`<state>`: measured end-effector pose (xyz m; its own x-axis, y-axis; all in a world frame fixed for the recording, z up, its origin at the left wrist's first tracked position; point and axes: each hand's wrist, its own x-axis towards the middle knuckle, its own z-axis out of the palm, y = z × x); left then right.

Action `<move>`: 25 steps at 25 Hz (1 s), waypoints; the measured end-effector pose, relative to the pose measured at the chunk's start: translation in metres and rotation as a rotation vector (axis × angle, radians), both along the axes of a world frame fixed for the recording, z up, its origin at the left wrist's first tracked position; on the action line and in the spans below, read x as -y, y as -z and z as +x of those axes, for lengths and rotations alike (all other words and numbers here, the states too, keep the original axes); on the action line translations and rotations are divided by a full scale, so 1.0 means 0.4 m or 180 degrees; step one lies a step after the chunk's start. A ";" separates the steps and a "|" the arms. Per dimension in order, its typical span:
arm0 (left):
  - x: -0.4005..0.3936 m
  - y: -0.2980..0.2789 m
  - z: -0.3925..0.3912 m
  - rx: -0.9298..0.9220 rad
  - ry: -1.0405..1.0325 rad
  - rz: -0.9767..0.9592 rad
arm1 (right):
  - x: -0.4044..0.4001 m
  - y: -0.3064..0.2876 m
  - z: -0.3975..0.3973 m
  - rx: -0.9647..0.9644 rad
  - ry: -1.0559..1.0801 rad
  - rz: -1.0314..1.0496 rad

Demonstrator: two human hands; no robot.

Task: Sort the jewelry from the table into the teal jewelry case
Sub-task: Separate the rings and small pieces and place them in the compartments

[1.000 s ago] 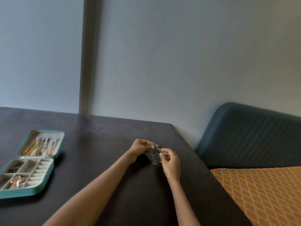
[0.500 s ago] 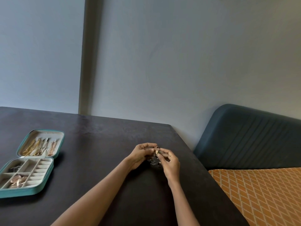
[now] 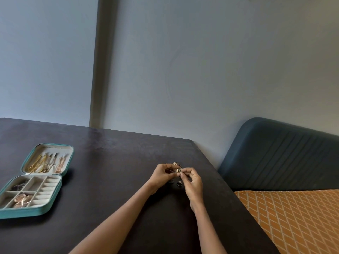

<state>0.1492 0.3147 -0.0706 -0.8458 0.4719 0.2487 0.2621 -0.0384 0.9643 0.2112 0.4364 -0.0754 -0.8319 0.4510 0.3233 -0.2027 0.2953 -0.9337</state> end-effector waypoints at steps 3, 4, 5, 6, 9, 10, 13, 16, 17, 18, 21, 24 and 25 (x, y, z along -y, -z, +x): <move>0.004 0.004 -0.002 0.0023 -0.0062 0.0197 | -0.001 0.000 -0.001 -0.0025 -0.0063 -0.0016; 0.005 0.005 -0.003 -0.0012 -0.0103 0.0229 | 0.000 0.000 -0.001 -0.0016 -0.0078 -0.0010; 0.005 0.006 -0.004 -0.0048 -0.0155 0.0261 | 0.000 0.000 -0.002 0.0008 -0.0085 0.0019; 0.006 0.007 -0.005 -0.0061 -0.0222 0.0292 | 0.000 0.001 -0.002 0.0041 -0.0085 0.0069; 0.007 0.011 -0.008 0.0011 -0.0399 0.0331 | 0.002 0.005 -0.003 0.0158 -0.0088 0.0188; 0.007 0.012 -0.010 0.0032 -0.0410 0.0323 | 0.002 0.005 -0.003 0.0177 -0.0094 0.0188; 0.005 0.012 -0.009 0.0065 -0.0366 0.0373 | 0.004 0.003 -0.003 0.0217 -0.0105 0.0240; 0.003 0.010 -0.009 0.0097 -0.0309 0.0331 | 0.007 -0.002 -0.001 0.0263 -0.0111 0.0287; 0.003 0.011 -0.011 0.0086 -0.0272 0.0267 | 0.008 -0.004 0.000 0.0281 -0.0105 0.0291; 0.004 0.012 -0.011 0.0076 -0.0239 0.0203 | 0.009 -0.004 0.000 0.0292 -0.0106 0.0296; 0.010 0.009 -0.008 0.0068 -0.0157 0.0208 | 0.011 -0.005 0.002 0.0310 -0.0100 0.0319; 0.011 0.001 -0.003 0.0195 -0.0125 0.0358 | 0.008 -0.003 -0.001 0.0335 -0.0097 0.0333; 0.012 -0.001 0.000 0.0248 -0.0117 0.0432 | 0.006 -0.001 -0.003 0.0345 -0.0091 0.0342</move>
<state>0.1492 0.3100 -0.0701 -0.8812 0.4068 0.2409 0.1902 -0.1615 0.9684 0.2100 0.4338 -0.0749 -0.8765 0.3944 0.2759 -0.1121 0.3903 -0.9138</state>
